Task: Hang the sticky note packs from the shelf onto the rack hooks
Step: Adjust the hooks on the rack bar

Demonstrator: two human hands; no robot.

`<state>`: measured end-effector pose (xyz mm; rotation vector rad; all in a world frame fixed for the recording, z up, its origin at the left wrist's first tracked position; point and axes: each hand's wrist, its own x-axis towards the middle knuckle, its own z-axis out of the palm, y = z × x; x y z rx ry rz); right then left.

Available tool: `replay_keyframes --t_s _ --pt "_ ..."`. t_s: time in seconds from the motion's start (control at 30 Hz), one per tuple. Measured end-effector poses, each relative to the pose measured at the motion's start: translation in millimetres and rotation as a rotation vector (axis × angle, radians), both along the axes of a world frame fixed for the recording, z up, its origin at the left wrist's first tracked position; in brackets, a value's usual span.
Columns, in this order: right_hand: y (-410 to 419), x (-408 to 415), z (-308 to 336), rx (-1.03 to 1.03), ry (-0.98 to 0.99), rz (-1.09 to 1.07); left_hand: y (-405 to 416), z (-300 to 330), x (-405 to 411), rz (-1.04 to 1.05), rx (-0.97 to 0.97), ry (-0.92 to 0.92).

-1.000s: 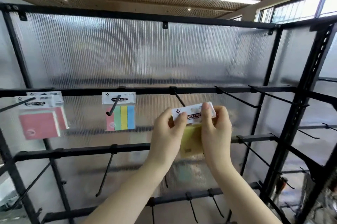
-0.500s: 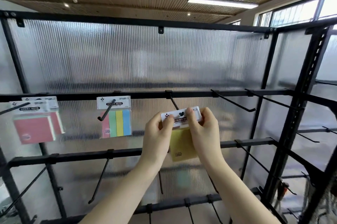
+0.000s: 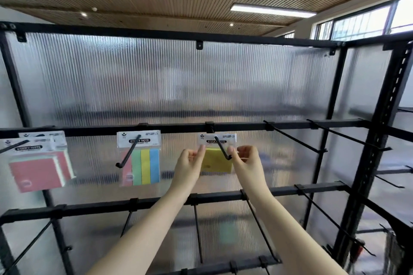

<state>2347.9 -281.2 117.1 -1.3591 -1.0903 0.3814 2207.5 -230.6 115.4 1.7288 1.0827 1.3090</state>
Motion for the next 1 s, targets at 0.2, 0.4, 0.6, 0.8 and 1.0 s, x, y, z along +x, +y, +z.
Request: replay_keyframes --t_s 0.2,0.4,0.6,0.8,1.0 --pt "20 6 -23 -0.249 -0.03 -0.027 23 -11 -4 0.028 -0.226 0.057" --pt "3 -17 -52 -0.375 -0.129 0.067 1 -43 -25 -0.028 -0.345 0.143" --pt "-25 -73 -40 -0.172 -0.447 0.268 -31 -59 -56 -0.039 -0.319 0.151" --pt "-31 -132 -11 0.289 -0.81 0.242 -55 -64 -113 0.101 -0.231 0.197" --pt "1 -167 -7 0.217 -1.184 0.086 -71 -56 -169 0.286 -0.136 0.248"
